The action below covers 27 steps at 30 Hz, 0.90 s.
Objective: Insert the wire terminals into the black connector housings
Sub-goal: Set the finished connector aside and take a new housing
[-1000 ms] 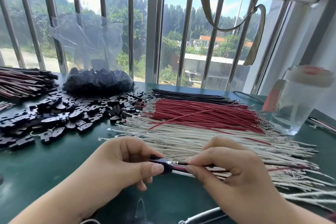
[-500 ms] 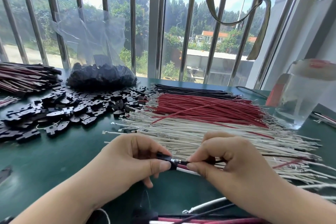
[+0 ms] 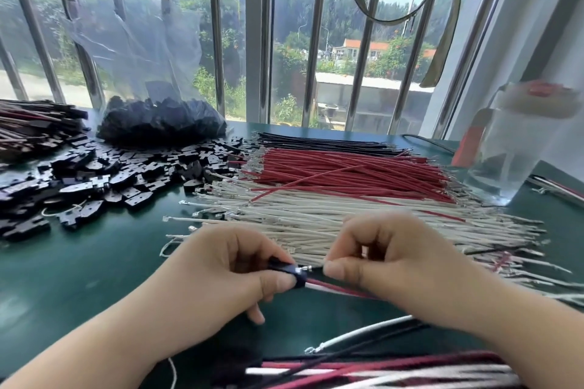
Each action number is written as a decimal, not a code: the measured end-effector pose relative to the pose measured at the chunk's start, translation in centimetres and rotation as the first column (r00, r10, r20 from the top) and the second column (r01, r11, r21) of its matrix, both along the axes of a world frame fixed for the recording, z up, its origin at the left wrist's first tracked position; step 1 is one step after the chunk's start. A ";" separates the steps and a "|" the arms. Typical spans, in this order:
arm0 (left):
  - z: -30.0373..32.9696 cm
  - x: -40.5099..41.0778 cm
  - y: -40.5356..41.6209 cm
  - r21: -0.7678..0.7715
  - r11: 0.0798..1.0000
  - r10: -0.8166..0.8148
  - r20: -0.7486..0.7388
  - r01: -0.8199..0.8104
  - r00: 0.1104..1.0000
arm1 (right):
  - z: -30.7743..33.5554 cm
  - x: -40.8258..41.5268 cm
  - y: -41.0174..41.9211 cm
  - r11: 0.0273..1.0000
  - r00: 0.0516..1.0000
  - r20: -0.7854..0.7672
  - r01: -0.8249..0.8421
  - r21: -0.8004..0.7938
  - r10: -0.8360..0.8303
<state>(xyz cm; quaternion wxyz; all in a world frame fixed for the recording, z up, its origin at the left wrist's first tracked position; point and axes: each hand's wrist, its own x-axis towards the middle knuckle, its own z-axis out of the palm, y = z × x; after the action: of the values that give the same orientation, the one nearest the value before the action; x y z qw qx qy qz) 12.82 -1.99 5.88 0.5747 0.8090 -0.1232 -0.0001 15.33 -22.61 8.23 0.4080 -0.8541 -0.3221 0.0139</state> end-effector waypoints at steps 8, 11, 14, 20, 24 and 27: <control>-0.4 0.0 -0.1 -0.056 0.995 0.082 0.038 -0.080 0.996 | -1.1 -0.4 0.7 0.999 0.989 0.147 0.020 -0.049 -0.013; -0.1 -0.2 0.1 -0.040 0.999 -0.019 -0.023 0.018 1.000 | -0.9 -0.4 0.6 0.998 0.991 0.129 -0.038 -0.058 0.045; 0.3 -0.5 0.1 -0.129 0.987 -0.111 -0.095 0.098 0.989 | -0.5 -0.3 0.3 0.995 0.992 0.072 -0.104 0.007 0.104; 0.0 0.1 -0.1 -0.190 0.982 -0.011 -0.080 -0.005 0.997 | -0.2 0.6 -0.4 0.998 0.999 0.017 -0.038 -0.057 0.039; -0.1 0.2 0.2 -0.166 0.986 0.004 -0.109 -0.022 0.994 | -0.1 0.8 -1.1 0.998 1.000 0.024 -0.011 -0.065 0.012; 0.0 0.0 0.1 -0.132 0.991 -0.008 -0.106 -0.006 0.994 | -0.5 0.6 -0.7 0.999 0.997 0.076 -0.024 -0.045 0.027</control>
<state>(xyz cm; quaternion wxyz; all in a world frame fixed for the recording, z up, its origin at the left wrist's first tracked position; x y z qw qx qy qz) 12.85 -1.89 5.85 0.6330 0.7678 -0.0924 -0.0354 15.95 -23.31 7.74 0.3765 -0.8586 -0.3480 -0.0065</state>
